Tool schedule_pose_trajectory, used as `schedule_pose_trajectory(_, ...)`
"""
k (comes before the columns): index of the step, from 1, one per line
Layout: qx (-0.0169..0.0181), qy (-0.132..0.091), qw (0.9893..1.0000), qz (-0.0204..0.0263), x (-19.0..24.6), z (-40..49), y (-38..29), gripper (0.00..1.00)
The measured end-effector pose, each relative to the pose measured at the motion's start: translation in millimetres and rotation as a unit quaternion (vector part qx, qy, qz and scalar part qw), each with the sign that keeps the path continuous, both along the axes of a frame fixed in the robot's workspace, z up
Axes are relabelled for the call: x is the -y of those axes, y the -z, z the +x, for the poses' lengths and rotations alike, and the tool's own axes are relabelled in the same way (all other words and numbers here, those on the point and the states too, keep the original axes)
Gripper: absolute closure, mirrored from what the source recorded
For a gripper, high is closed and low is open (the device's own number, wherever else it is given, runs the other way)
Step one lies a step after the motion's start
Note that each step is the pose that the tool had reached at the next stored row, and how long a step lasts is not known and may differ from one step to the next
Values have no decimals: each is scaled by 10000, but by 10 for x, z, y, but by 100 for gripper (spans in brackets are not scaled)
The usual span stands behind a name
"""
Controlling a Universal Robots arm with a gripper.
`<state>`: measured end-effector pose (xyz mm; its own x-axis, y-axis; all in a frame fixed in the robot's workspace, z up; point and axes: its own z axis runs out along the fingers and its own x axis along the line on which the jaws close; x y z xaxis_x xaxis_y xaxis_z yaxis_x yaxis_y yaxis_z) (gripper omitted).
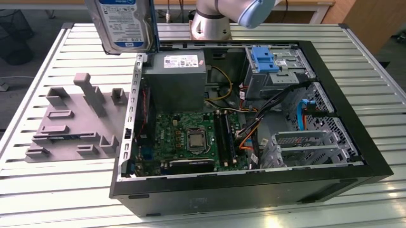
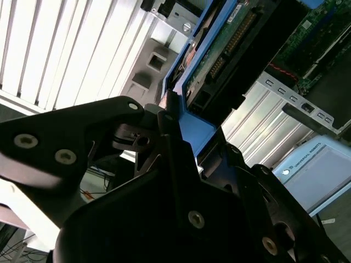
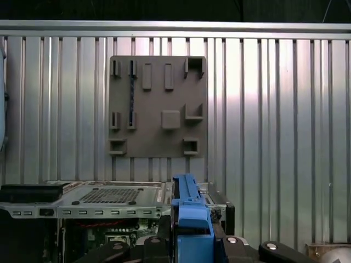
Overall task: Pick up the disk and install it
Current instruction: 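Pick up the disk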
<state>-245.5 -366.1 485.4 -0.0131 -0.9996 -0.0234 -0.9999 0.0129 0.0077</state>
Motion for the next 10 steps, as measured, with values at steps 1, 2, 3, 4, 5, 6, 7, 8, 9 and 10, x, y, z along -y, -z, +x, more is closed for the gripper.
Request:
schedule_pose_trajectory(1, 0, 1, 10000, 0, 7, 40, 1, 64)
schedule_pose_trajectory(2, 0, 1, 10000, 0, 15, 81, 3, 64)
schedule_pose_trajectory(3, -1, 0, 10000, 0, 23, 120, 4, 64)
schedule_pose_trajectory(4, -1, 0, 10000, 0, 31, 158, 5, 64)
schedule_pose_trajectory(5, -2, 0, 10000, 0, 39, 194, 6, 64)
schedule_pose_trajectory(6, -1, 1, 10000, 0, 50, 225, 9, 64)
schedule_pose_trajectory(7, -1, 0, 10000, 1, 63, 256, 11, 64)
schedule_pose_trajectory(8, -1, 0, 10000, 0, 81, 276, 12, 64)
schedule_pose_trajectory(9, -2, 0, 10000, 0, 101, 291, 14, 64)
schedule_pose_trajectory(10, -1, 0, 10000, 0, 121, 305, 16, 64)
